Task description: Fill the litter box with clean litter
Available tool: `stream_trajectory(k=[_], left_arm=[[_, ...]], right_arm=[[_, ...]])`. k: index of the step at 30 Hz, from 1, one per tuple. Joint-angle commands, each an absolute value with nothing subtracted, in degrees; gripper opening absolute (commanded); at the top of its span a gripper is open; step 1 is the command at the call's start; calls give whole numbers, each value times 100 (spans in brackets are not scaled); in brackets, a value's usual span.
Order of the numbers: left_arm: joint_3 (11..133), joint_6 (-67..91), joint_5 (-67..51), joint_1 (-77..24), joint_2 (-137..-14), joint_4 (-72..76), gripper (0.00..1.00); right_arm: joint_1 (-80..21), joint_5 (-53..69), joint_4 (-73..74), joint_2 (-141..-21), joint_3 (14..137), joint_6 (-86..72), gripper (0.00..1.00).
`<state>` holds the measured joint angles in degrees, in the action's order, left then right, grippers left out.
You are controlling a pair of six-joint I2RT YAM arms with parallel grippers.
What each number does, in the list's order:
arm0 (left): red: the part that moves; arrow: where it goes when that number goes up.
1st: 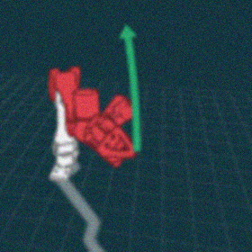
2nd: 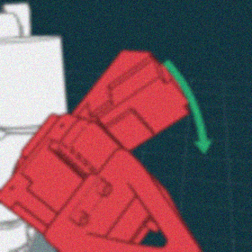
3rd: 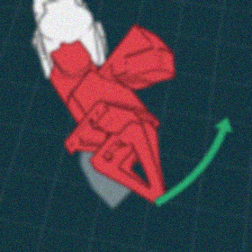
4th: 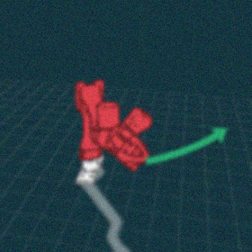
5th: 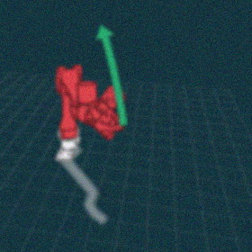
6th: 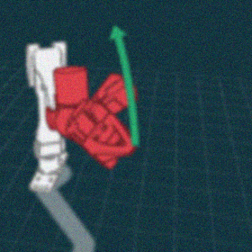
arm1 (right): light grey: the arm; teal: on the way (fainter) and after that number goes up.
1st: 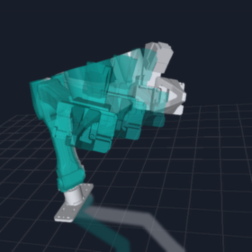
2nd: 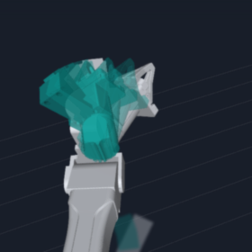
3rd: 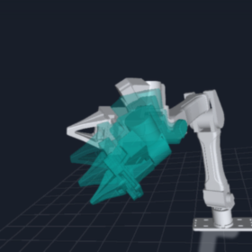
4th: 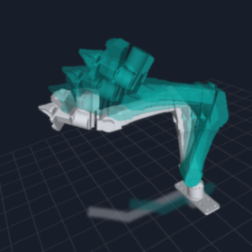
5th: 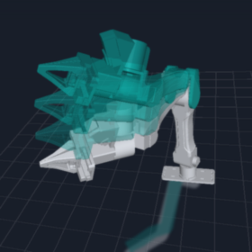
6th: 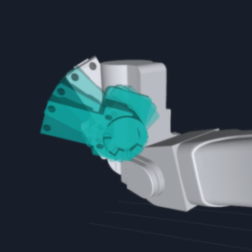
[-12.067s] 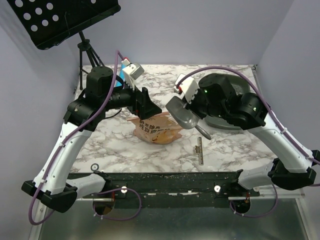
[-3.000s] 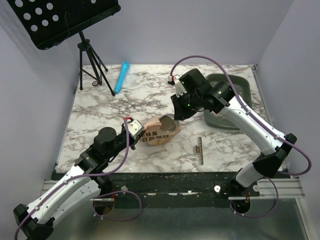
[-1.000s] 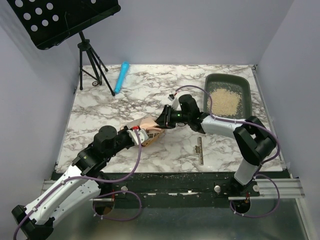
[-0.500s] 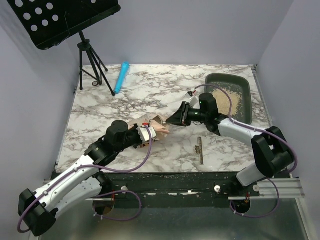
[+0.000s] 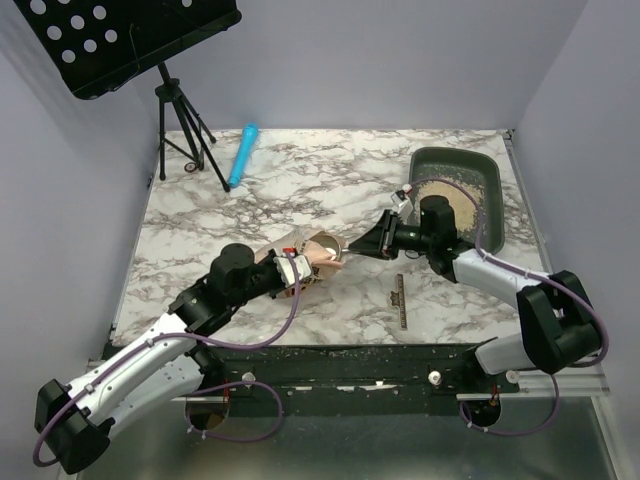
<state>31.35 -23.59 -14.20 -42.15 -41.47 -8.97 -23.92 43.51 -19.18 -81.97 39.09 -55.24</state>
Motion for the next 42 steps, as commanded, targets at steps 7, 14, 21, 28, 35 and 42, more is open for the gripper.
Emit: stream_trajectory(k=[7, 14, 21, 28, 35, 42], left_arm=[[3147, -2268, -1626, -4394, -4491, -571, 0], [3138, -2250, -1336, -4526, -4562, -475, 0], [3094, -2224, -1134, -4579, -4447, -334, 0], [3067, -2145, -616, -4597, -4210, -158, 0], [2962, -2109, -458, -4614, -3745, -35, 0], [2944, -2118, -158, -4623, -3463, -35, 0]], right_arm=[[-1899, 4623, -1635, -7515, 3525, -5643, 0], [-1556, 4544, -1327, -6988, 3191, -5563, 1], [-1450, 4149, -1318, -6303, 2576, -5888, 0], [-1441, 3657, -1888, -5608, 1689, -6792, 0], [-1441, 3402, -2277, -5309, 1266, -7294, 1], [-1459, 3323, -2329, -5291, 1055, -7400, 1]])
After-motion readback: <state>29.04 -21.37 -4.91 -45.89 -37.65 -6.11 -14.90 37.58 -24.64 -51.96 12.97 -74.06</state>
